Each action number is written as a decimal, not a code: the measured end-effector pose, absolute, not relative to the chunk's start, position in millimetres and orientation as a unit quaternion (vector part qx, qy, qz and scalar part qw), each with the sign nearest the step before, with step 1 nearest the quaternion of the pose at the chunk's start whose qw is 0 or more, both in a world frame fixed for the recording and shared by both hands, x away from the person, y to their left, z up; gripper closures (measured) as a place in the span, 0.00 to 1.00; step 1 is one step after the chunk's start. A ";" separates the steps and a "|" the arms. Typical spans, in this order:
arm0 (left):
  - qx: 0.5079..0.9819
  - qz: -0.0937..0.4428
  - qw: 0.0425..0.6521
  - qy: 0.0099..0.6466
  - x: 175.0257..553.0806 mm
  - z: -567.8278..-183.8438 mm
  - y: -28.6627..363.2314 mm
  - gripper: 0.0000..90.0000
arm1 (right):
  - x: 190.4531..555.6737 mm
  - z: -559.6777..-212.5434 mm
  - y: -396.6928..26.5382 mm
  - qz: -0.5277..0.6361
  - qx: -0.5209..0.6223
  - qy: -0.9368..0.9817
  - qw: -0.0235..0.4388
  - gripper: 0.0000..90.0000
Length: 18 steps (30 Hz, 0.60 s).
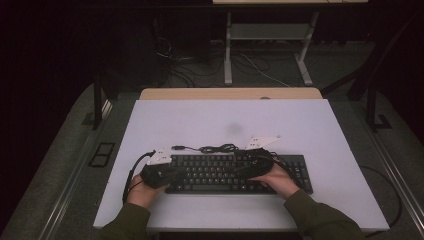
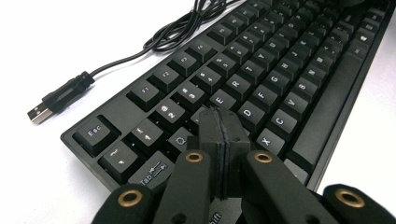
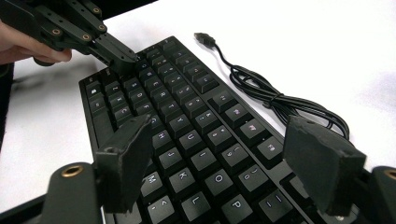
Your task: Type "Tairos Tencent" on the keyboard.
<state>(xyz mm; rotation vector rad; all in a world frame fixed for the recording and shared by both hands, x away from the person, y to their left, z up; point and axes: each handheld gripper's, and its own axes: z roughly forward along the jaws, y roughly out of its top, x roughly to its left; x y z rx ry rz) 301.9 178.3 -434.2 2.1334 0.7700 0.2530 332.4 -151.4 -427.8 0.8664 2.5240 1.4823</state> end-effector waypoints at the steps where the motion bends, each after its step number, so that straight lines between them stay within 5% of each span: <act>1: 0.850 0.099 0.417 0.307 302.0 -434.3 178.3 0.99 | 332.5 -427.7 -151.3 0.485 0.283 0.826 0.045 0.27; 18: 0.861 0.093 0.403 0.297 302.2 -436.4 176.3 0.99 | 333.6 -426.0 -151.8 0.483 0.286 0.826 0.049 0.26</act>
